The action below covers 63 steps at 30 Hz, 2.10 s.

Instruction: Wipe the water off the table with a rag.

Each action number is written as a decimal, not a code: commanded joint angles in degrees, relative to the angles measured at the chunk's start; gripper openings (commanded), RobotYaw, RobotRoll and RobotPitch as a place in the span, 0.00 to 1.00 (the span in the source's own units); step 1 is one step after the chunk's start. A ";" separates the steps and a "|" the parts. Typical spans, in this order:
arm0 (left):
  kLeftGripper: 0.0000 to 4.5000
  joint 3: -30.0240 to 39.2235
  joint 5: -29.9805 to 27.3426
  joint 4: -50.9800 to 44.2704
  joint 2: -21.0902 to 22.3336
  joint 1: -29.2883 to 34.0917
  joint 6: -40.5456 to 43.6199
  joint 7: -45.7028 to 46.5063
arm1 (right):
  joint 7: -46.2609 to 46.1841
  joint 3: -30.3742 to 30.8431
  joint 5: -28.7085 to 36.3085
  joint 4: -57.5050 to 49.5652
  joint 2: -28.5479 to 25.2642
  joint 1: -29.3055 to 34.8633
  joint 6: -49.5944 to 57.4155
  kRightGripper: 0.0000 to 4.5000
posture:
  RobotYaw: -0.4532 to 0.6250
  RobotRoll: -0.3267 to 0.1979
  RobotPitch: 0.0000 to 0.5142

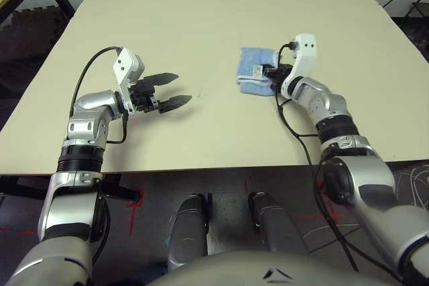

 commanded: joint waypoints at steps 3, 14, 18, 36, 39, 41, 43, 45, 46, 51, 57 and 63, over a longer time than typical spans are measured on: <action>1.00 0.03 0.21 0.28 0.01 -0.11 -0.38 0.01 | 2.98 -1.91 1.79 -0.87 -2.80 -1.89 0.37 0.00 | 0.27 0.62 0.29; 1.00 0.05 0.50 1.41 -0.02 -0.62 -0.75 0.20 | 17.10 -0.83 2.71 -6.96 -22.13 -4.88 12.33 0.00 | 0.26 0.62 0.29; 1.00 -0.11 0.60 1.81 -0.24 -0.87 -0.94 0.24 | 21.36 0.56 2.06 -6.86 -26.80 -4.47 15.55 0.00 | 0.26 0.62 0.29; 1.00 -0.32 0.92 3.03 -0.12 -1.74 -1.48 -0.18 | 28.10 9.29 -7.71 4.11 -28.71 -1.21 8.04 0.00 | 0.27 0.62 0.27; 1.00 -0.23 0.81 2.44 0.06 -1.36 -1.24 -0.17 | 26.21 10.47 -10.72 7.71 -28.20 -1.79 2.98 0.00 | 0.27 0.62 0.28; 1.00 -0.16 0.74 2.03 0.24 -1.05 -1.07 -0.17 | 24.75 10.90 -12.31 9.67 -27.86 -2.13 0.04 0.00 | 0.27 0.62 0.28; 1.00 -0.08 0.71 1.87 0.42 -0.88 -0.99 -0.18 | 23.82 11.39 -13.53 11.15 -27.75 -2.38 -2.21 0.00 | 0.28 0.62 0.29; 1.00 -0.05 0.69 1.73 0.57 -0.74 -0.89 -0.18 | 23.08 11.38 -14.30 12.37 -27.61 -2.63 -3.65 0.00 | 0.28 0.62 0.29; 1.00 -0.05 0.68 1.71 0.63 -0.72 -0.85 -0.19 | 22.65 11.41 -14.76 12.86 -27.55 -2.74 -4.39 0.00 | 0.28 0.62 0.29; 1.00 0.09 0.77 1.90 0.68 -0.86 -1.02 0.30 | 19.46 11.22 -16.84 14.13 -27.50 -2.93 -7.41 0.22 | 0.27 0.62 0.30; 1.00 2.12 0.07 2.88 -0.50 -2.09 -0.35 4.96 | 7.25 7.72 -17.56 14.66 -30.36 -3.59 -14.18 0.72 | 0.27 0.62 0.30; 1.00 3.21 1.14 3.98 -0.84 -2.39 -1.86 9.41 | 4.28 3.23 -14.90 13.15 -32.12 -3.06 -16.59 0.99 | 0.27 0.62 0.30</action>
